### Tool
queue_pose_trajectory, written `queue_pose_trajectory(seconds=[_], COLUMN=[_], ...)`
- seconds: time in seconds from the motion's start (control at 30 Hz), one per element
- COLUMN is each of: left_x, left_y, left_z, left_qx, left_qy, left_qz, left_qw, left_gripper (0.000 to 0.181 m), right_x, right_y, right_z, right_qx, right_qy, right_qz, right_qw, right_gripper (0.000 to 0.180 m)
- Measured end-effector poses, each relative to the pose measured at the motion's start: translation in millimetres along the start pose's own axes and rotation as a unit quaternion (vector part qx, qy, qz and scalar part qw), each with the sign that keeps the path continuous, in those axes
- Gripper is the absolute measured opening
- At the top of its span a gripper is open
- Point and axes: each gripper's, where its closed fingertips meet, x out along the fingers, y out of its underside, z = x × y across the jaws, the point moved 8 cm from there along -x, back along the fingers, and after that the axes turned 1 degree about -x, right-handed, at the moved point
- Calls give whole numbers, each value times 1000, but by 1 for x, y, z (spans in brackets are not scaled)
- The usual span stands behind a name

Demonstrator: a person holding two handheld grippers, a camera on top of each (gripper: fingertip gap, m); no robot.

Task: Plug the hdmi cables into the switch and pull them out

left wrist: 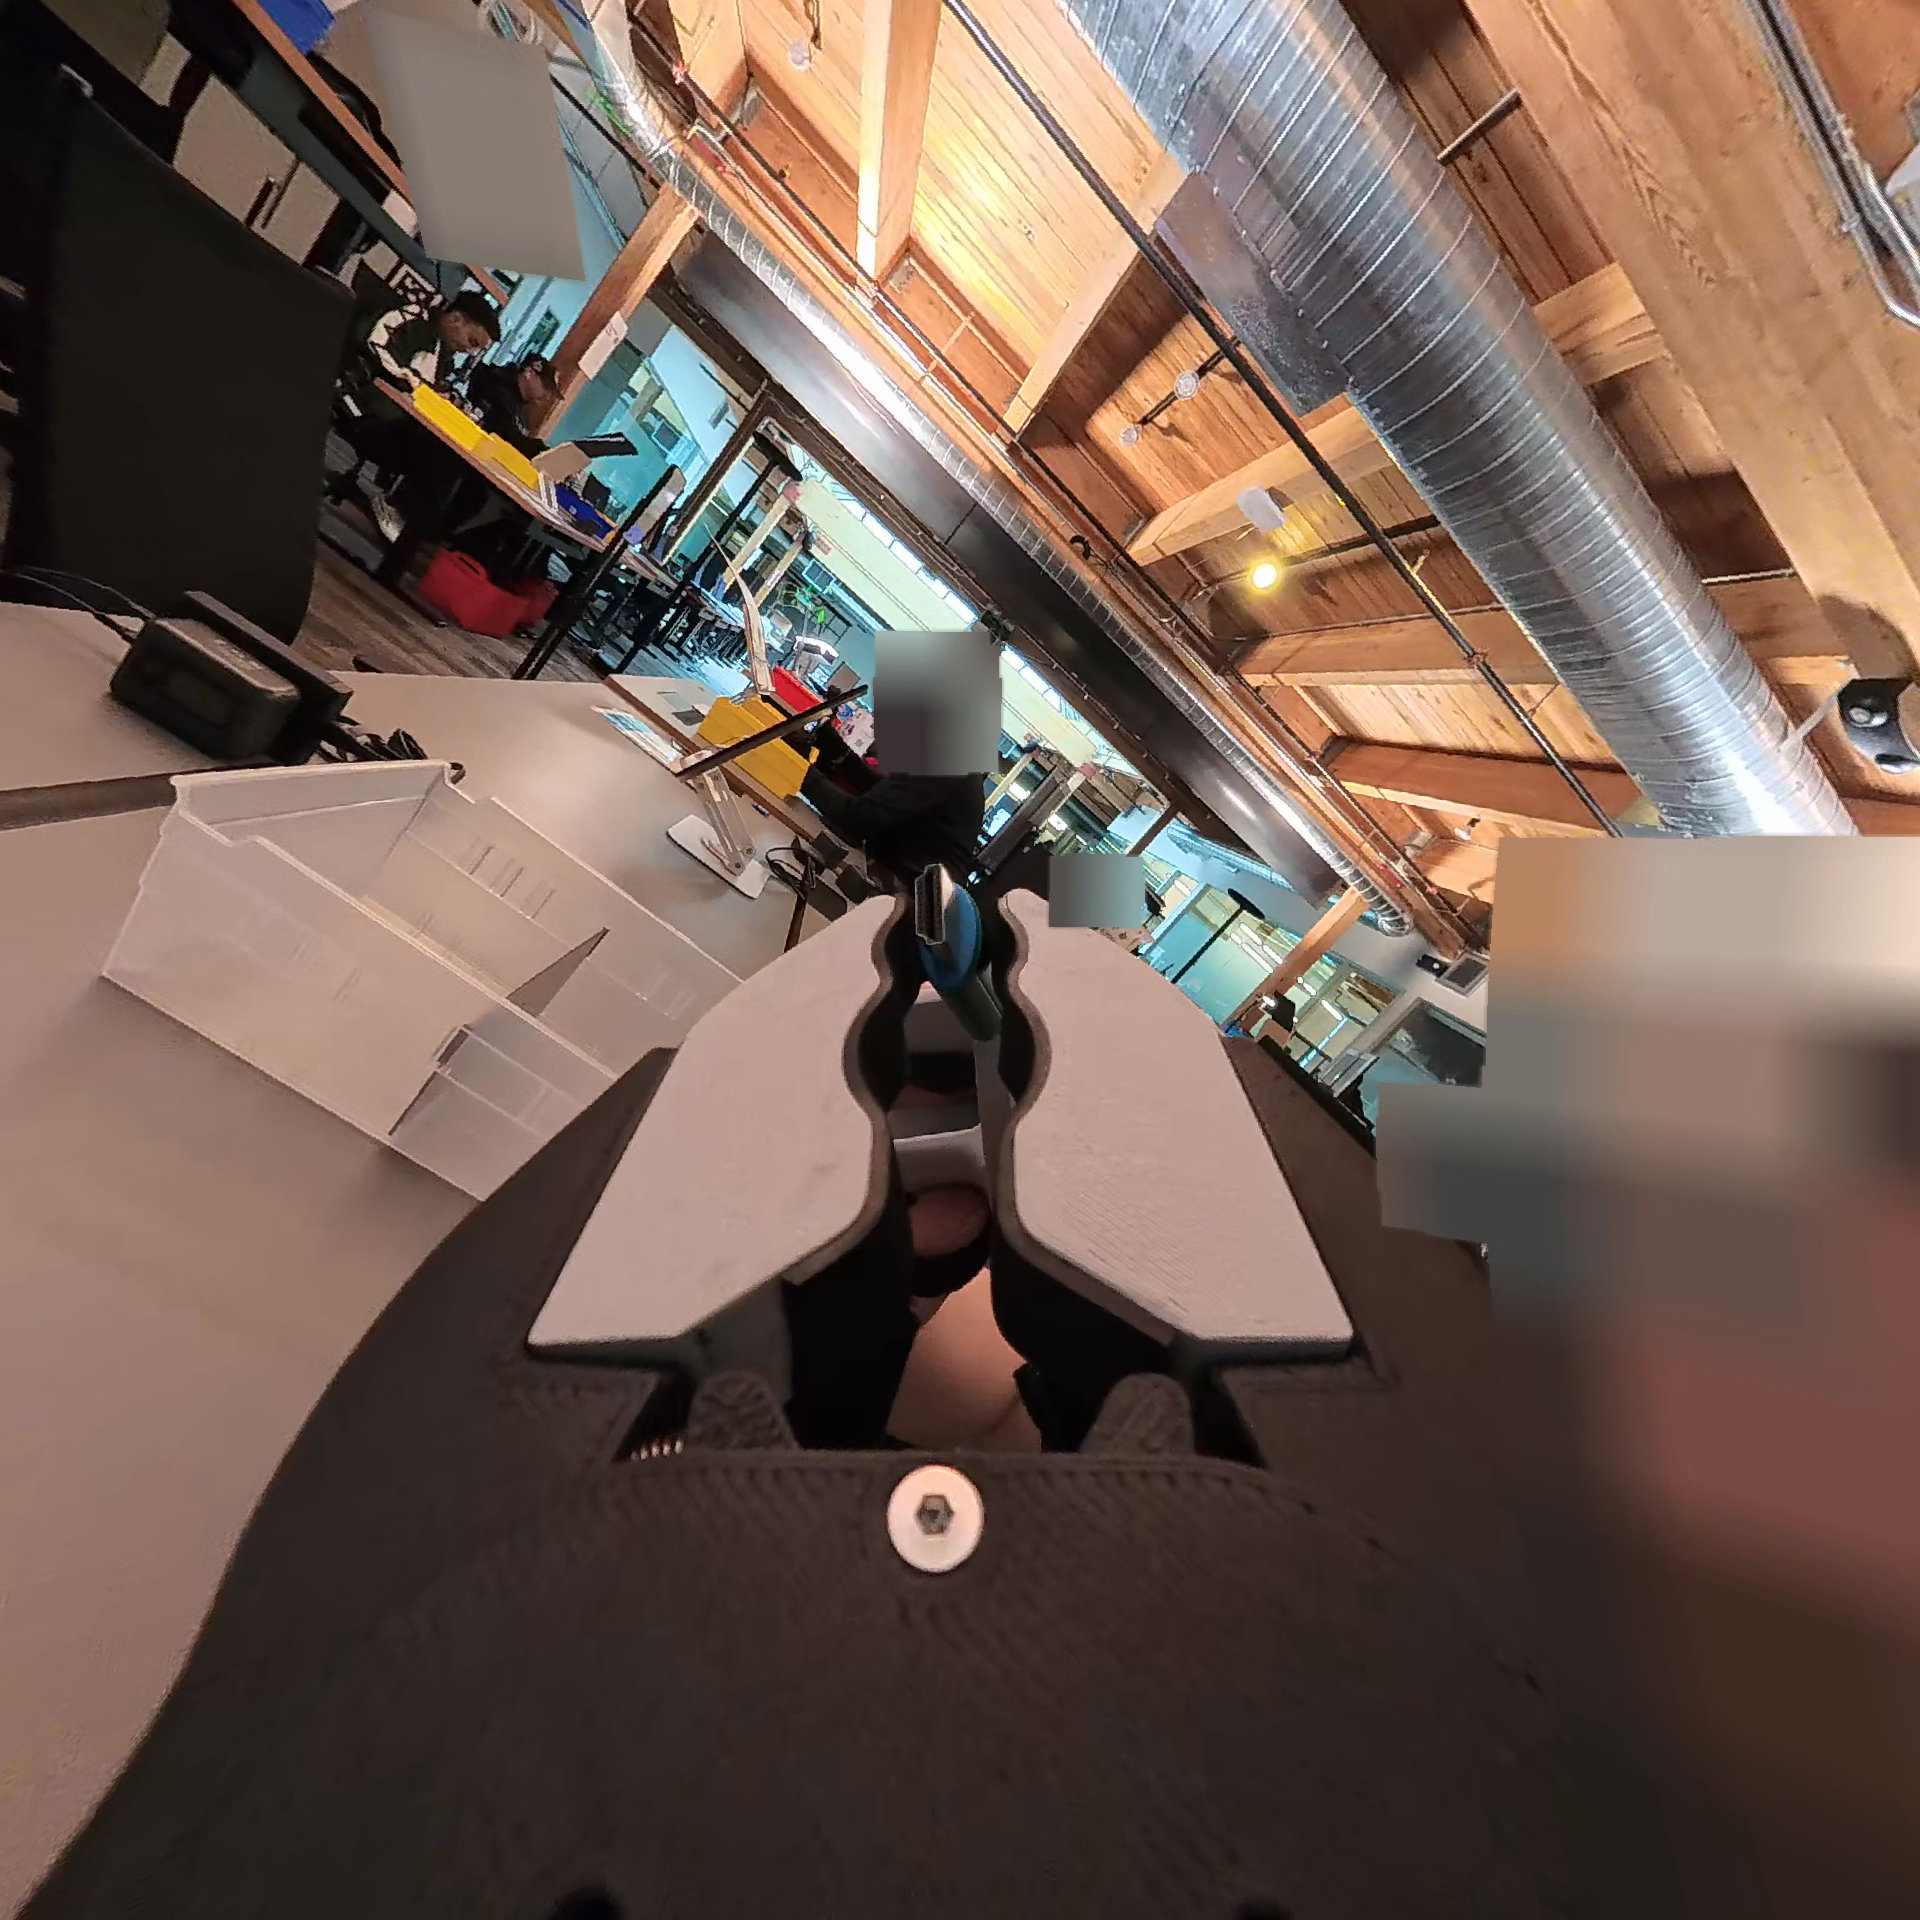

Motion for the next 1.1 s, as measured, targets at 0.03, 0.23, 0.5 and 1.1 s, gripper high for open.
queue_pose_trajectory(seconds=[0.03,0.23,0.5,1.1], left_x=[0,0,-1,-1], left_y=[0,0,1,0], left_z=[0,3,7,9], left_qx=[0,-3,-10,7], left_qy=[-2,-11,-21,-43], left_qz=[-1,-5,-10,-19], left_qw=[1000,1000,1000,999], left_gripper=[12,12,12,13], right_x=[0,1,2,4], right_y=[0,2,5,7], right_z=[0,-2,0,-3], right_qx=[-1,7,-4,17], right_qy=[-1,-12,-12,-21], right_qz=[2,13,18,32], right_qw=[1000,1000,1000,999], right_gripper=[7,7,7,7])
